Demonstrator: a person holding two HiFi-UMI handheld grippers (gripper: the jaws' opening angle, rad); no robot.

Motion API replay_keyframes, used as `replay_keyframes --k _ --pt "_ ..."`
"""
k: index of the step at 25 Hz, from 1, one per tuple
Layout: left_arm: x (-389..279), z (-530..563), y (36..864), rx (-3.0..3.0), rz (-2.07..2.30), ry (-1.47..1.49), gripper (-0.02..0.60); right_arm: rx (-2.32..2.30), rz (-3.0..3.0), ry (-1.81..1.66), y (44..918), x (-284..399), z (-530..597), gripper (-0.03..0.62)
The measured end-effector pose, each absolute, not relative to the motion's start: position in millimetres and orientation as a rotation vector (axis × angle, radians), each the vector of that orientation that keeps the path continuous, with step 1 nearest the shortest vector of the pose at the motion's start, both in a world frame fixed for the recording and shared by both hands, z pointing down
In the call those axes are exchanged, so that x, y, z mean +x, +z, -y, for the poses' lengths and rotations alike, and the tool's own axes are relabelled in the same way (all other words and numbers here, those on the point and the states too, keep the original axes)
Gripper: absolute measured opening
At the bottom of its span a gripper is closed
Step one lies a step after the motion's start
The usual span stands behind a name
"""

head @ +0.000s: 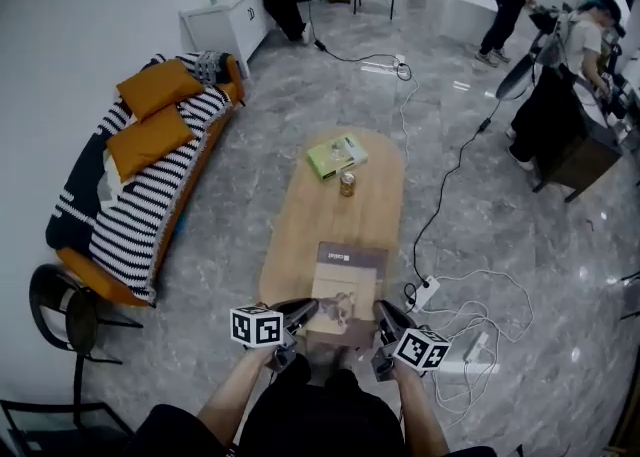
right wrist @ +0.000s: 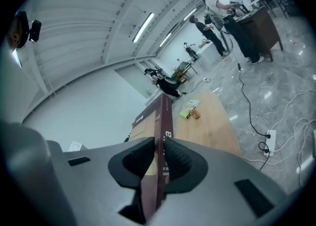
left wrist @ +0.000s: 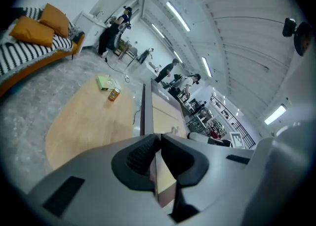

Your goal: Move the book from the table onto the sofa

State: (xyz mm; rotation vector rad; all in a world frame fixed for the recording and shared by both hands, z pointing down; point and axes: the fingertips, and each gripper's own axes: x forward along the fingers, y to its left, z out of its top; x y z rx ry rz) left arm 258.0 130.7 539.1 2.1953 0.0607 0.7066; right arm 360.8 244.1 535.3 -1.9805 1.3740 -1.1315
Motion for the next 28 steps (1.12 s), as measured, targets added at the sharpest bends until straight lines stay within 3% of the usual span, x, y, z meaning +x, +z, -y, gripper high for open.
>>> replay_keyframes --k 13,28 --pt "149 -104 530 2.163 0.384 0.435 0.049 -1.724 -1.849 -1.232 530 289 -168 0.08" --pt "-95 -4 529 2.039 0.726 0.176 0.048 -1.422 -2.285 -1.313 522 58 -5 0.08"
